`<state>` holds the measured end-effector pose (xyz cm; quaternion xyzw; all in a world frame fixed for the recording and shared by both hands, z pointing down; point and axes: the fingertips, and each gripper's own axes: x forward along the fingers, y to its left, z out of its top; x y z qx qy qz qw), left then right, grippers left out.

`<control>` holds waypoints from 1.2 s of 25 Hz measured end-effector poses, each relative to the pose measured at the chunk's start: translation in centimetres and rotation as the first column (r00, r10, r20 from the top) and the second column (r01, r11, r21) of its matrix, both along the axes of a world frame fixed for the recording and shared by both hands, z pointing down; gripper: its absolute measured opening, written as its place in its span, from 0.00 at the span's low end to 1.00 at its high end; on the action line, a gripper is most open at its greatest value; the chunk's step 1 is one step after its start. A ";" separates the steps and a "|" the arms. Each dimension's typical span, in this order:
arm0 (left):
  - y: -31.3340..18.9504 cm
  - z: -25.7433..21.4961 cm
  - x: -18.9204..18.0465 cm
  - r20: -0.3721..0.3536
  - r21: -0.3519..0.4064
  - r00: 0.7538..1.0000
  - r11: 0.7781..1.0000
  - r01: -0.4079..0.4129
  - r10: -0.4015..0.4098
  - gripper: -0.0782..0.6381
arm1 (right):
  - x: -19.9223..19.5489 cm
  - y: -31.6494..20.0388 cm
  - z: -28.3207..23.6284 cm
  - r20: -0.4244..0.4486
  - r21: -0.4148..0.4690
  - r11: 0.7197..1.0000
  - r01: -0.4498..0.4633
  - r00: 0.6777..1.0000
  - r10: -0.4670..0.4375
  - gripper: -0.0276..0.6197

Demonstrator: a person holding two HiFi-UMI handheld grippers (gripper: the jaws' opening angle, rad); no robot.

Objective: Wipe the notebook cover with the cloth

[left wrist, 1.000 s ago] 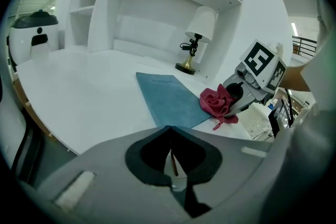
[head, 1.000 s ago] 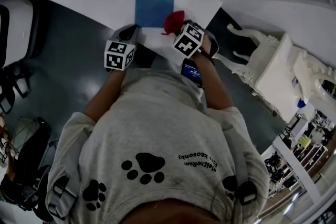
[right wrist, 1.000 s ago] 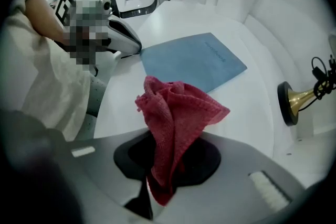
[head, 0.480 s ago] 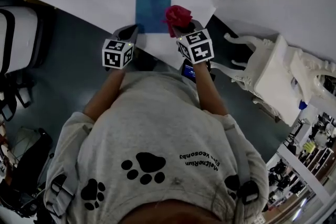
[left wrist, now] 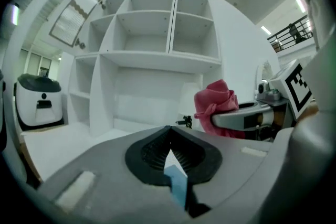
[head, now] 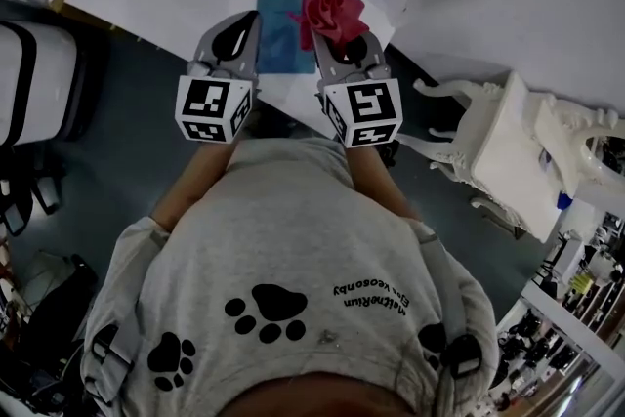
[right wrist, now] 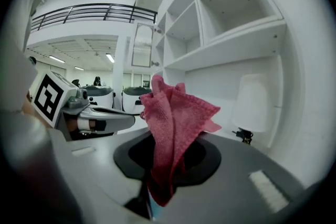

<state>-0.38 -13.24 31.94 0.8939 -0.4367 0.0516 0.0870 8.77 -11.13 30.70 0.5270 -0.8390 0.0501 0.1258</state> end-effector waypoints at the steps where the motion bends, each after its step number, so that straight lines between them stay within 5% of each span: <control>1: 0.1 -1.4 -0.1 -0.007 0.030 1.000 1.000 0.008 -0.008 0.10 | -0.2 0.2 -1.0 0.004 0.029 1.000 -0.005 1.000 0.005 0.15; 11: 1.6 -9.5 -1.6 0.003 0.270 0.998 0.961 0.062 -0.065 0.10 | -0.4 1.4 -7.3 0.026 0.209 0.977 -0.047 0.999 0.043 0.15; 30: 3.7 -6.9 0.9 0.023 0.254 1.000 0.967 -0.015 0.009 0.10 | -1.8 3.9 -6.3 0.045 0.241 0.971 0.002 0.999 -0.013 0.15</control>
